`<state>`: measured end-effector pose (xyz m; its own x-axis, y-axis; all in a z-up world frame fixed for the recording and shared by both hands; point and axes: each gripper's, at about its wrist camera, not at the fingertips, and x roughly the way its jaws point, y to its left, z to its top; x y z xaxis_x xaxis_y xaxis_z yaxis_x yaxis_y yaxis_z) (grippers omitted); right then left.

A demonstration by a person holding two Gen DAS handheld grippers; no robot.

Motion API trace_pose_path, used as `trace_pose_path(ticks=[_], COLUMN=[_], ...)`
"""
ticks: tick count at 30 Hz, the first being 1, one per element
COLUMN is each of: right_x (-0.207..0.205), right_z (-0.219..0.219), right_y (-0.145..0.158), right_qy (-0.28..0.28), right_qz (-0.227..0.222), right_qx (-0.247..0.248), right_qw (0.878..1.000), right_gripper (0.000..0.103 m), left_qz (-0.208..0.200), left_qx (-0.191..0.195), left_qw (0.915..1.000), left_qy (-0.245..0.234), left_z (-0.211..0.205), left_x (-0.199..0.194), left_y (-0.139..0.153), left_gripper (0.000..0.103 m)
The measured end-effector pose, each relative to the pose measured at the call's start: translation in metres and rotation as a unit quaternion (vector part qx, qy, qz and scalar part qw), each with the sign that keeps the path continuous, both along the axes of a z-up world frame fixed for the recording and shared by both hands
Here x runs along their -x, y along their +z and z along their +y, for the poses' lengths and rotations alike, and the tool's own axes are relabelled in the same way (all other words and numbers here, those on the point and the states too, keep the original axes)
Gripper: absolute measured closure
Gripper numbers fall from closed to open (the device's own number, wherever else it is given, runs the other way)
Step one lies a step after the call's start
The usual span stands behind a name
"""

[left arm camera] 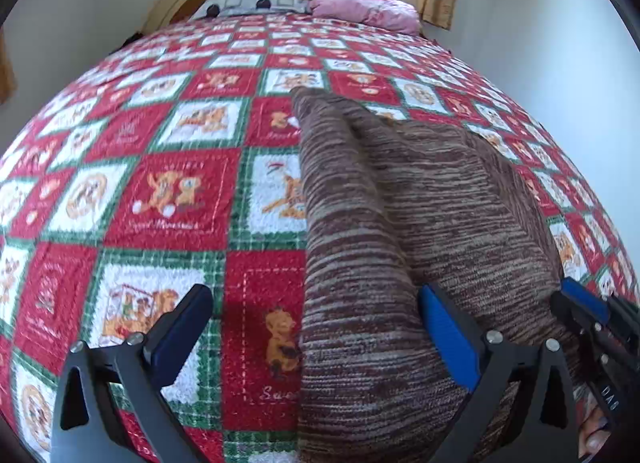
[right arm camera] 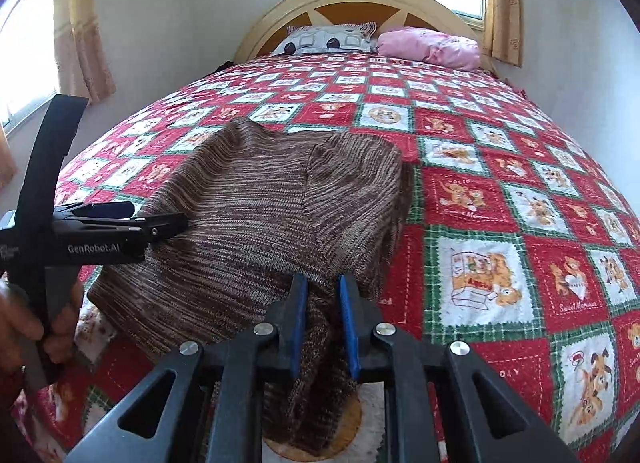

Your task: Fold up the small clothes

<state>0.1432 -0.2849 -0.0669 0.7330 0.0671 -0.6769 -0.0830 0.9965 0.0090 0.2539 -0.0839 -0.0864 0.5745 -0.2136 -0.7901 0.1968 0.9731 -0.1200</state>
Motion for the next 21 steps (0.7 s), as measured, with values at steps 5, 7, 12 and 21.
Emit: trace_pose_path(ticks=[5, 7, 12, 21], right_x=[0.004, 0.005, 0.006, 0.011], right_z=[-0.004, -0.006, -0.005, -0.059], right_y=[0.0, -0.001, -0.002, -0.007], right_qy=[-0.017, -0.023, -0.036, -0.103], right_qz=[-0.001, 0.001, -0.002, -0.001], right_qx=[-0.006, -0.009, 0.0, -0.148], right_qw=[1.0, 1.0, 0.999, 0.984], right_gripper=[0.087, 0.087, 0.077, 0.009], left_qz=[-0.017, -0.019, -0.019, -0.014], left_qx=[-0.011, -0.012, -0.007, 0.005], left_qw=[0.9998, 0.9997, 0.9998, 0.9998], left_qy=[0.001, 0.001, 0.002, 0.01], left_z=[-0.005, -0.005, -0.003, 0.001], left_x=[0.007, 0.008, 0.007, 0.008], left_y=[-0.001, -0.002, -0.003, -0.004], left_gripper=[0.0, 0.0, 0.0, 0.0])
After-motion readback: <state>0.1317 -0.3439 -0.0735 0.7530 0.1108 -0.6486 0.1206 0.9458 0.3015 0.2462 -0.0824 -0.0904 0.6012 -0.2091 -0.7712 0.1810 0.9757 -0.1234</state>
